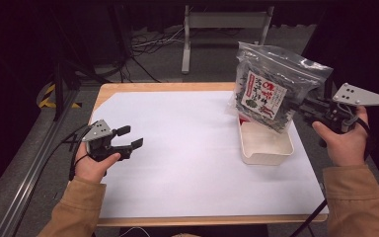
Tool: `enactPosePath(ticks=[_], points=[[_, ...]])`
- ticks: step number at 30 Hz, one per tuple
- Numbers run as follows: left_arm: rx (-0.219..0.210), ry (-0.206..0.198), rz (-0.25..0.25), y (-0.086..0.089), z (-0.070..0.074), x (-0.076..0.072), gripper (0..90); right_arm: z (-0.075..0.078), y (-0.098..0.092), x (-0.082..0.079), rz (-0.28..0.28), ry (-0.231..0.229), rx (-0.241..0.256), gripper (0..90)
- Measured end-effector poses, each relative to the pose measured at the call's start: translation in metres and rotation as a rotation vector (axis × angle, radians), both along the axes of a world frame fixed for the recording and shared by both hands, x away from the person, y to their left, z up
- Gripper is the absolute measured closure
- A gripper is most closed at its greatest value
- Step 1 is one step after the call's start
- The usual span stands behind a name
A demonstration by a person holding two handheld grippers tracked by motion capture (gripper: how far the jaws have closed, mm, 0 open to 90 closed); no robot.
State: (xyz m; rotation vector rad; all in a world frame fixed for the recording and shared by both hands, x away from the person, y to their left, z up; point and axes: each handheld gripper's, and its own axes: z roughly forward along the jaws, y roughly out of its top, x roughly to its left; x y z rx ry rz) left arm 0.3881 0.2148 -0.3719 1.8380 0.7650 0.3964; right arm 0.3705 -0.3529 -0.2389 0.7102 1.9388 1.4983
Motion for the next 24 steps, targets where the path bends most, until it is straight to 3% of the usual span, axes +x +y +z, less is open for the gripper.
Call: enactPosePath(ticks=[14,24], points=[[0.001,0.005,0.0,0.001,-0.001,0.0,30.9,-0.016,-0.011,0.002,-0.059,0.041,-0.001,77.3],[0.01,0.001,-0.004,0.0,-0.002,0.001,30.9,-0.031,-0.021,0.005,-0.116,0.089,-0.035,77.2]])
